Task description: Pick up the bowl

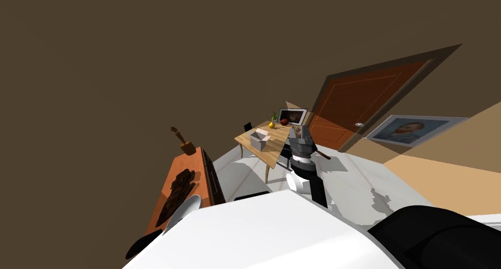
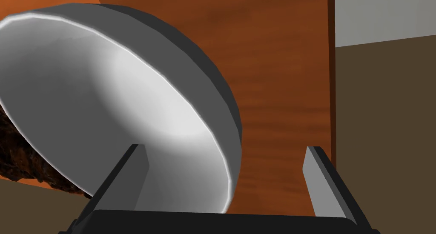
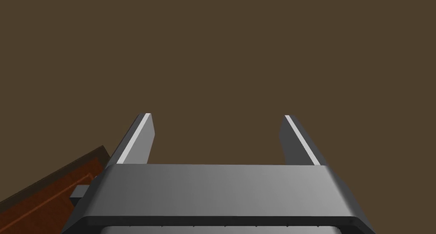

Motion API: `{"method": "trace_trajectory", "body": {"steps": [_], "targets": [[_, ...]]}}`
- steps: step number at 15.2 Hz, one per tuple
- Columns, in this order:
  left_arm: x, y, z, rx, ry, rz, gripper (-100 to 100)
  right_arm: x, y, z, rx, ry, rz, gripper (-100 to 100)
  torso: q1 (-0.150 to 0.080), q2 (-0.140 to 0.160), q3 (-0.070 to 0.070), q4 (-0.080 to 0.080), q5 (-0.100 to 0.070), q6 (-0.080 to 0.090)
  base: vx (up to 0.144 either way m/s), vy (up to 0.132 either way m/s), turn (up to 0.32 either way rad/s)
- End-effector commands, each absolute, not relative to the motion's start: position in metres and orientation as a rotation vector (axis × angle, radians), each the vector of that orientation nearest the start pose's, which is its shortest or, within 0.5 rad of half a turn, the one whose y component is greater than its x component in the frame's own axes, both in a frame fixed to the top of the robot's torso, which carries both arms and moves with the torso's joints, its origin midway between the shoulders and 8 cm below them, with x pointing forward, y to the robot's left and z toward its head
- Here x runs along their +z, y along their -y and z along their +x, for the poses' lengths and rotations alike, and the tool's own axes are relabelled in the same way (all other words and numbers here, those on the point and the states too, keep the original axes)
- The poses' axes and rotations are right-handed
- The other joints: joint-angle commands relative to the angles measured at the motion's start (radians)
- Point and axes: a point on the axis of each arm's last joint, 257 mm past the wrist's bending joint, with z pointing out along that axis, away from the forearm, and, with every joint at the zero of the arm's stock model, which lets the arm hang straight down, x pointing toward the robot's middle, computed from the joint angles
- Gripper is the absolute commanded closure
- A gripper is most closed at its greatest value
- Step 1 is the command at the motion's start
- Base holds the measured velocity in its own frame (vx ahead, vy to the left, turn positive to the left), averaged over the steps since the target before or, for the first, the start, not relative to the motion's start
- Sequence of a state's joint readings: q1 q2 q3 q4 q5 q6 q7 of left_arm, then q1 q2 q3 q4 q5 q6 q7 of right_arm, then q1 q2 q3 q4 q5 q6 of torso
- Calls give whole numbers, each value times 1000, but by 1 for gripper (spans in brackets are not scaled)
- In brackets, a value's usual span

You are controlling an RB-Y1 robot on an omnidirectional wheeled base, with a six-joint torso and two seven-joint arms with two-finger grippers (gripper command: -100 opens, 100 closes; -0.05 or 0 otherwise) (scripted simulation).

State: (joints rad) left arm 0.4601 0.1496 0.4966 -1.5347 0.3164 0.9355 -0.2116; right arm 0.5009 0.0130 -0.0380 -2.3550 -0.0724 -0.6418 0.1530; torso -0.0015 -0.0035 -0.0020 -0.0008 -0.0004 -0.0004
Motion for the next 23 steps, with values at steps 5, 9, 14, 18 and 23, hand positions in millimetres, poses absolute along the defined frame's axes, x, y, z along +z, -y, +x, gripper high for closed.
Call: {"method": "trace_trajectory", "body": {"steps": [5,9,14,18,23], "targets": [[-536,-486,130,-86,-1557,-2362,-100,81,293,296,1202,-437,485,0,0,0,0,0,0,0,50,-4,101],[-541,-484,131,-92,-1588,-2341,-100,81,293,296,1202,-437,485,0,1,0,0,0,0,0,50,-3,103],[-545,-482,132,-99,-1619,-2321,-100,81,293,296,1202,-437,485,0,0,0,0,0,0,0,47,-9,94],[-545,-483,132,-98,-1615,-2323,100,81,293,296,1202,-437,485,0,1,3,2,1,0,0,8,-3,8],[-541,-484,131,-92,-1588,-2341,100,81,293,296,1202,-437,485,0,3,3,-1,-4,0,-9,-26,6,-83]]}}
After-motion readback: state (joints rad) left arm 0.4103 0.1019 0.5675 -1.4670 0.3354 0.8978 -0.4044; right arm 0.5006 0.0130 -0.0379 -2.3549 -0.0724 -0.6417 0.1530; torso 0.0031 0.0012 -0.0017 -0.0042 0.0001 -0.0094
